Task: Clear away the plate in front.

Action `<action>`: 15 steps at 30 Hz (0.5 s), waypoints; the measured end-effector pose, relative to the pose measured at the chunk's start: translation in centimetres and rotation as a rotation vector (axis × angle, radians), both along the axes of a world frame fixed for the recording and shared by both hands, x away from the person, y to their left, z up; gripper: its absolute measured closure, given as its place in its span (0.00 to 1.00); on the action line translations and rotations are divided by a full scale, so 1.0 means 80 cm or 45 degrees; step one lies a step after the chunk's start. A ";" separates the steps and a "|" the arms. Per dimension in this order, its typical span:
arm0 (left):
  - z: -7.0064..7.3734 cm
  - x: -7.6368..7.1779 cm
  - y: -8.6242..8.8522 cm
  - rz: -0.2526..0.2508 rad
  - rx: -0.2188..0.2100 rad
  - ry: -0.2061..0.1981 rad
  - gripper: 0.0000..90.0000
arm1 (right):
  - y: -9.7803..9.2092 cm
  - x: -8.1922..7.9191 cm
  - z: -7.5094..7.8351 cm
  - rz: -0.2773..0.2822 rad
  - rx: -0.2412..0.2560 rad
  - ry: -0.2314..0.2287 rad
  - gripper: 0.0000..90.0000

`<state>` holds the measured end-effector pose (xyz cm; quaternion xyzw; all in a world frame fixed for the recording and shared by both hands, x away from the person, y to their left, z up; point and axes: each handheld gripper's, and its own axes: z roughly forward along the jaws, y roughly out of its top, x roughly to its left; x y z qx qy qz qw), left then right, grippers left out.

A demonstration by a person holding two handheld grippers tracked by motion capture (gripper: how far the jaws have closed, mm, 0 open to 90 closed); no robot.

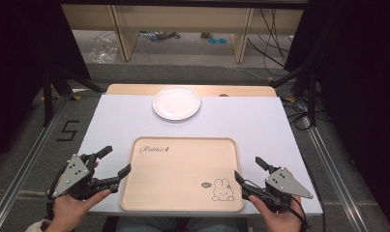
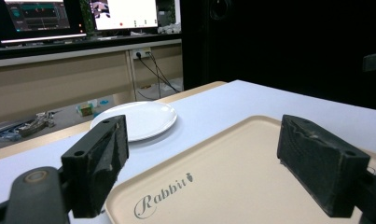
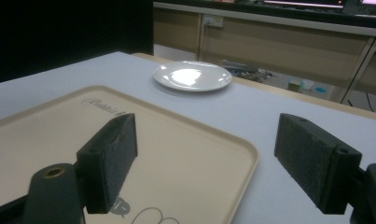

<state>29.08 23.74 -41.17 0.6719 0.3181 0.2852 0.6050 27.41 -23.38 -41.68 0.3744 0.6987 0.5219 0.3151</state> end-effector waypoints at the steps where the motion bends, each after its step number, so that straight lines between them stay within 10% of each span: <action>1: 0.002 0.003 0.000 0.007 0.006 0.002 0.18 | 0.000 0.001 0.000 0.000 0.002 0.007 0.25; 7: 0.016 0.033 -0.004 0.020 0.093 0.027 0.18 | 0.002 0.002 0.000 0.012 0.010 0.008 0.25; 15: 0.025 0.090 -0.038 -0.035 0.351 0.068 0.22 | 0.002 0.003 0.000 0.005 -0.016 0.021 0.25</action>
